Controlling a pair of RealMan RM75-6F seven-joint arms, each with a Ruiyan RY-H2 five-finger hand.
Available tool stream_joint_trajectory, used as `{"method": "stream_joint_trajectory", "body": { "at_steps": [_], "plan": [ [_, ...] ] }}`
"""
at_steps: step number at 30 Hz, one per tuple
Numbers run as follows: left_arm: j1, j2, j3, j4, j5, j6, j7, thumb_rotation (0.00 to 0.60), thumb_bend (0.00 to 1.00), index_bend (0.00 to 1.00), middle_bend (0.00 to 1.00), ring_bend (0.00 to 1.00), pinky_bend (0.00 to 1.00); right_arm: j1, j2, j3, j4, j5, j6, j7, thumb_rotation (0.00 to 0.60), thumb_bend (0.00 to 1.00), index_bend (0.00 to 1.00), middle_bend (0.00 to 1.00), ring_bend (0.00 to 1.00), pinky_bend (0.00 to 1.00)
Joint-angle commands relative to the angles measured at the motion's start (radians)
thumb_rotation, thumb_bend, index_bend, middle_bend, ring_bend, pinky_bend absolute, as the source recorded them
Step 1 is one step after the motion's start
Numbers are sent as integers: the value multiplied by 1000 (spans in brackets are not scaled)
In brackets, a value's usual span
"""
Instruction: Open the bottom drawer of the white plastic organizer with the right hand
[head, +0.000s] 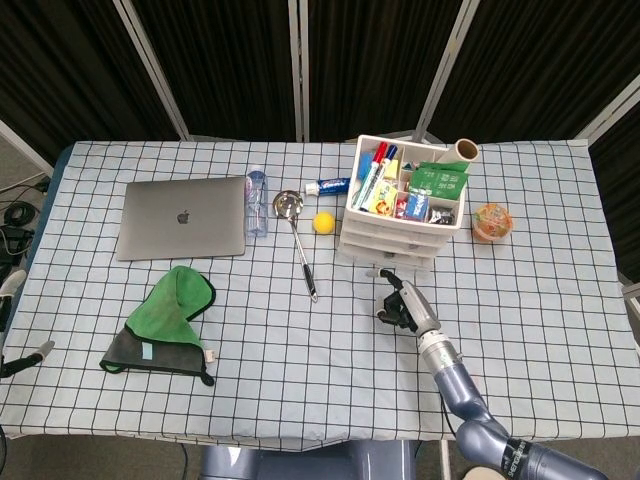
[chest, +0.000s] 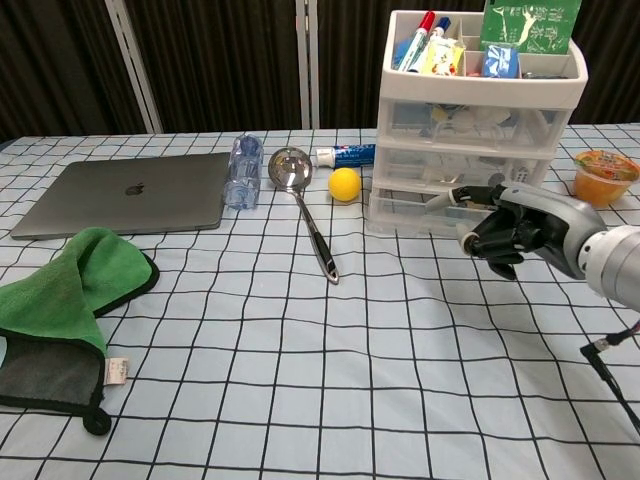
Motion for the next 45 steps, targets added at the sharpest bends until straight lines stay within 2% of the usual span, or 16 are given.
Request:
{"method": "stream_joint_trajectory", "body": {
  "at_steps": [1, 6, 9, 21, 28, 34, 41, 45],
  "plan": [
    [0, 1, 1, -2, 3, 0, 0, 600, 0, 0, 0, 0, 0, 42, -35, -61, 32, -1, 204, -365, 600, 606, 247, 997, 945, 824],
    [-2, 9, 6, -6, 6, -12, -15, 600, 0, 0, 0, 0, 0, 79, -72, -68, 90, 48, 294, -568, 600, 606, 245, 998, 945, 824],
    [-3, 10, 7, -7, 6, -15, -15, 600, 0, 0, 0, 0, 0, 96, -91, -68, 123, 66, 325, -617, 600, 606, 240, 998, 944, 824],
    [-5, 18, 11, -12, 6, -26, -24, 600, 0, 0, 0, 0, 0, 132, -115, -64, 182, 180, 331, -672, 600, 606, 253, 1000, 946, 824],
    [-6, 17, 12, -13, 7, -28, -21, 600, 0, 0, 0, 0, 0, 143, -119, -75, 201, 203, 331, -671, 600, 606, 279, 1000, 946, 824],
    [-7, 17, 12, -14, 7, -29, -20, 600, 0, 0, 0, 0, 0, 151, -130, -86, 219, 219, 328, -659, 600, 607, 372, 1000, 948, 824],
    [-8, 18, 12, -13, 5, -31, -22, 600, 0, 0, 0, 0, 0, 152, -139, -101, 219, 189, 349, -619, 600, 611, 608, 1000, 958, 828],
    [-8, 18, 12, -13, 6, -31, -21, 600, 0, 0, 0, 0, 0, 150, -135, -114, 201, 175, 360, -613, 600, 612, 635, 1000, 959, 828]
  ]
}}
